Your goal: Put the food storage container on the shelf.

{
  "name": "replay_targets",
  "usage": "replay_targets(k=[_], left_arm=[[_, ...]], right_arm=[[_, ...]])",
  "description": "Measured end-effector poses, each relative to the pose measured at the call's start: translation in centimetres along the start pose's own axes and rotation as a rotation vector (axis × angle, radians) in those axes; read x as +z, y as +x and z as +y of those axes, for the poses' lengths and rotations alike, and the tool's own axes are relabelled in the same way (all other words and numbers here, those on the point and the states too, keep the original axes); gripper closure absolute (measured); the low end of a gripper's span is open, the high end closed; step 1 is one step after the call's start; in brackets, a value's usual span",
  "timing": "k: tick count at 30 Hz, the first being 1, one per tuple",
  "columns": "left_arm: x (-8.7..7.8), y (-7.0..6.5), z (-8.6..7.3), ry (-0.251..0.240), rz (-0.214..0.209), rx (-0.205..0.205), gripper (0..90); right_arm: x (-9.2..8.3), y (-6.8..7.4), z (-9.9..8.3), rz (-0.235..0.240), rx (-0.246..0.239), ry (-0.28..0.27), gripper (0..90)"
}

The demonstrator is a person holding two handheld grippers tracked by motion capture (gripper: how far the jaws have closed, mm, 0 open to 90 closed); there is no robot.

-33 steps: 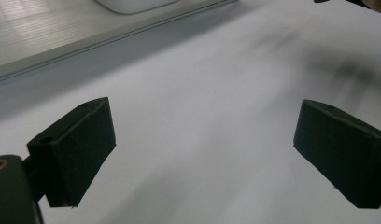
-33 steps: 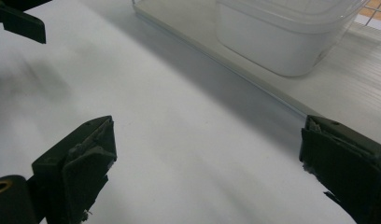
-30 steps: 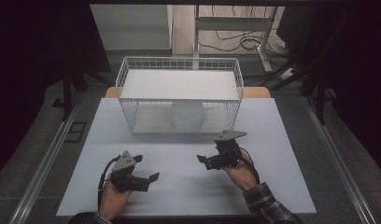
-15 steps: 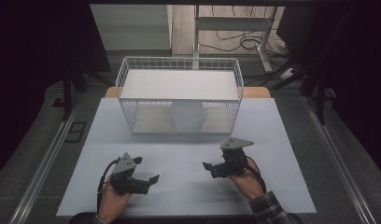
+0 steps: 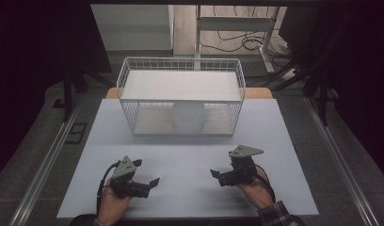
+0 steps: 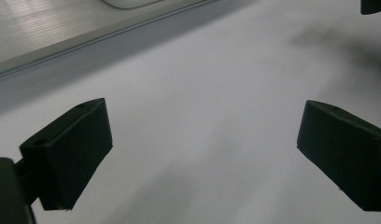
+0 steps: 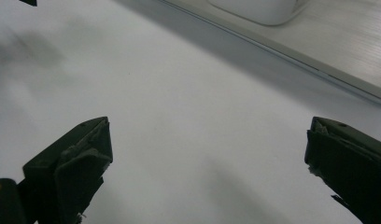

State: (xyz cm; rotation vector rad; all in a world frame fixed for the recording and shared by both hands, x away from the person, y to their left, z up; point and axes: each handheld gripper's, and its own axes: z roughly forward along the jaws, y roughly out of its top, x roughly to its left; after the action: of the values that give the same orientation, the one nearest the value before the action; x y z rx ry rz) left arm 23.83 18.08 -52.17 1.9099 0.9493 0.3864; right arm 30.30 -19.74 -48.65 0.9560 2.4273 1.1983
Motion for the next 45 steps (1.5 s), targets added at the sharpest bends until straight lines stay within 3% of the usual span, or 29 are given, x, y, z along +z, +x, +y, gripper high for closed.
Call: replay_targets(k=[45], left_arm=[[-3.9,0.9,-1.6,-0.011,0.094,-0.054,0.5]], right_arm=[[-6.5,-0.9,-5.0,-0.157,0.061,-0.010,0.0]])
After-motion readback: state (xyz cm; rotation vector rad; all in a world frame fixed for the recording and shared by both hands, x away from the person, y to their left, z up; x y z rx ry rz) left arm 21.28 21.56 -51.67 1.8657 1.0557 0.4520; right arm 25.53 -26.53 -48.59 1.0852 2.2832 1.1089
